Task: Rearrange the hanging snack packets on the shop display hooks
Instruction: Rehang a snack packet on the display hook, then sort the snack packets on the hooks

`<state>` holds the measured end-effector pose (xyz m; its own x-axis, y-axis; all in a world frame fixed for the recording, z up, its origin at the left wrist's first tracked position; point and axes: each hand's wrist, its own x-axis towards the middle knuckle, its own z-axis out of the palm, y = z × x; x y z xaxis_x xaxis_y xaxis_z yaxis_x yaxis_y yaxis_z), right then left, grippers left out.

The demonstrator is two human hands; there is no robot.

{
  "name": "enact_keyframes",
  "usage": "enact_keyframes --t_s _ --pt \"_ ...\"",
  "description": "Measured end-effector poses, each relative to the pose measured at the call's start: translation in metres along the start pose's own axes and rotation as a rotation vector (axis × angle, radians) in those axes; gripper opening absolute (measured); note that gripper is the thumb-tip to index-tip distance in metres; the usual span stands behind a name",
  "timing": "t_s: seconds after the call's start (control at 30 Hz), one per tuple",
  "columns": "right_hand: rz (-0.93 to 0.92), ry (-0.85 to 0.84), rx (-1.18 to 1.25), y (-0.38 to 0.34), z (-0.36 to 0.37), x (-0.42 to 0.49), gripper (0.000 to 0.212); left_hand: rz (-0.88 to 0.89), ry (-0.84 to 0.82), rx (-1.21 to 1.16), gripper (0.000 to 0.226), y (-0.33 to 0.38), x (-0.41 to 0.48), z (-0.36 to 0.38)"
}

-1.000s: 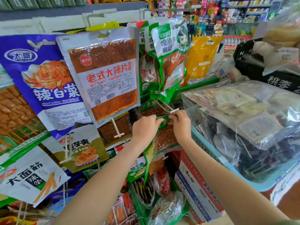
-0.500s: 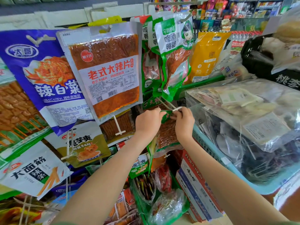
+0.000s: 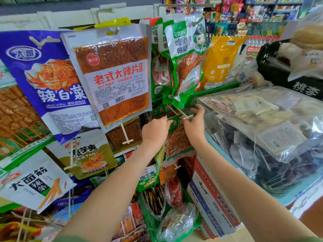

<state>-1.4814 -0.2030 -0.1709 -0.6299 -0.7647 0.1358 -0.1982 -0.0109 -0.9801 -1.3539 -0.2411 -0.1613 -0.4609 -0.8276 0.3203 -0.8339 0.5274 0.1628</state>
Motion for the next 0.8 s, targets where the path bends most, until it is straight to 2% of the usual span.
enact_keyframes --t_s 0.07,0.17,0.23,0.33,0.53,0.7,0.8 --pt "-0.021 -0.022 0.035 0.002 -0.001 -0.002 0.057 -0.014 -0.024 -0.011 0.042 -0.001 -0.002 0.003" --pt "-0.002 -0.106 -0.046 0.005 0.002 -0.006 0.045 -0.042 -0.045 -0.037 0.040 -0.003 -0.007 0.006" --pt "0.048 -0.137 -0.011 0.009 0.003 -0.008 0.042 -0.063 -0.056 -0.042 0.040 -0.005 -0.010 0.008" --pt "0.121 -0.168 0.107 0.014 0.005 -0.012 0.045 -0.110 -0.109 -0.021 0.040 -0.014 -0.014 0.010" --pt "0.151 -0.298 -0.059 0.030 0.010 -0.010 0.050 -0.108 -0.202 0.035 0.036 -0.030 -0.032 0.011" --pt "0.179 -0.445 -0.143 0.034 0.022 -0.003 0.074 -0.154 -0.258 0.020 0.034 -0.051 -0.055 -0.002" --pt "0.195 -0.477 -0.141 0.039 0.038 -0.004 0.074 -0.148 -0.249 0.012 0.034 -0.069 -0.075 -0.007"
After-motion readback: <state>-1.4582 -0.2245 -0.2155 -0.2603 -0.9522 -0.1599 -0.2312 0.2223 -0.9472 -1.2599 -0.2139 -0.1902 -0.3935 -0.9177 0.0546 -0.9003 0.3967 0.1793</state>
